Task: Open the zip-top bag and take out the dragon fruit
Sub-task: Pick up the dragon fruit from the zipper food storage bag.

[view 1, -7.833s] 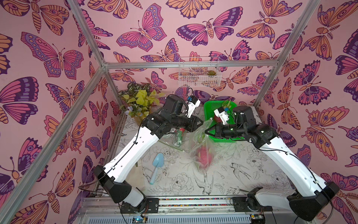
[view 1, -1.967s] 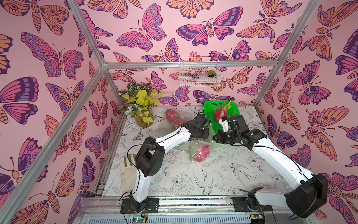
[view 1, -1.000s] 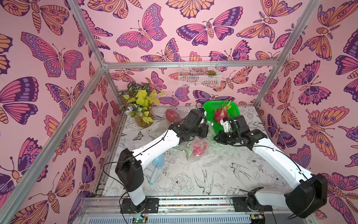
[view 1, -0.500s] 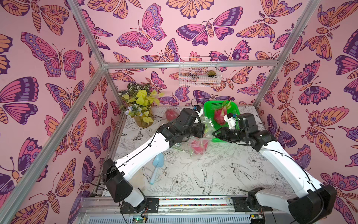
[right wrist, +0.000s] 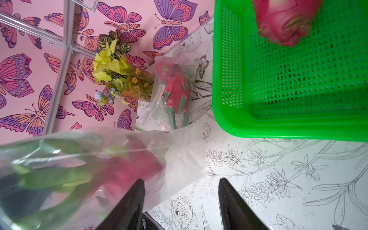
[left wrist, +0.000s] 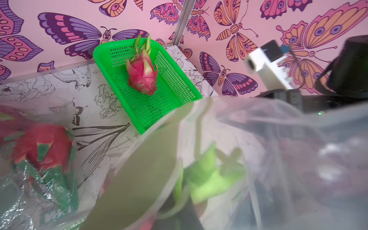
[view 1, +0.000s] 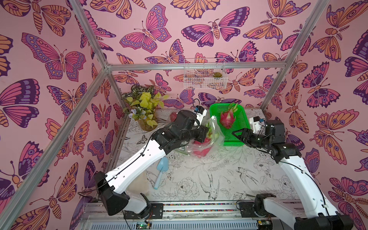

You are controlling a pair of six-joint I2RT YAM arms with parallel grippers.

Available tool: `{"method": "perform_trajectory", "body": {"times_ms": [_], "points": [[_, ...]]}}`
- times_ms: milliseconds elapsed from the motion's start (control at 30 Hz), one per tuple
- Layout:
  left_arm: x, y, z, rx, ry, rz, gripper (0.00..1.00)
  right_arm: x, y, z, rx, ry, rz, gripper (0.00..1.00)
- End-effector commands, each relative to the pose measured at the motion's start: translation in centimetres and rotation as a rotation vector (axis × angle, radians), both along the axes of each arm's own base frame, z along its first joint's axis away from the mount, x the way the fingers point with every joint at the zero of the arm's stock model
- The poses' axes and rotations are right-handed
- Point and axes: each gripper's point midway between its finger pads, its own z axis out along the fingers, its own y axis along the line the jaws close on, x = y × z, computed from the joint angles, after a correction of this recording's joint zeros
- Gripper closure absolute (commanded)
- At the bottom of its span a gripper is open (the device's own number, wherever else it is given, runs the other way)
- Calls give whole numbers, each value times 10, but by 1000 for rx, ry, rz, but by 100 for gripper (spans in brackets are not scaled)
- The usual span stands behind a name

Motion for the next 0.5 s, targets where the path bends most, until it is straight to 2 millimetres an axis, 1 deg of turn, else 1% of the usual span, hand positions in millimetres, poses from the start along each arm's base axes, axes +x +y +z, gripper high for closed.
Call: {"method": "perform_trajectory", "body": {"times_ms": [0,100,233,400,467], "points": [[-13,-1,25,-39,-55,-79,100,5,7,-4,91,37,0,37],[-19,-3,28,-41,-69,-128,100,12,14,-19,170,101,1,37],[-32,-9,30,-41,-95,-228,100,21,23,-43,262,200,3,36],[-43,-13,29,-41,-113,-319,100,27,33,-61,321,261,21,31],[-43,-12,29,-38,-116,-317,100,29,34,-66,338,274,19,30]]}}
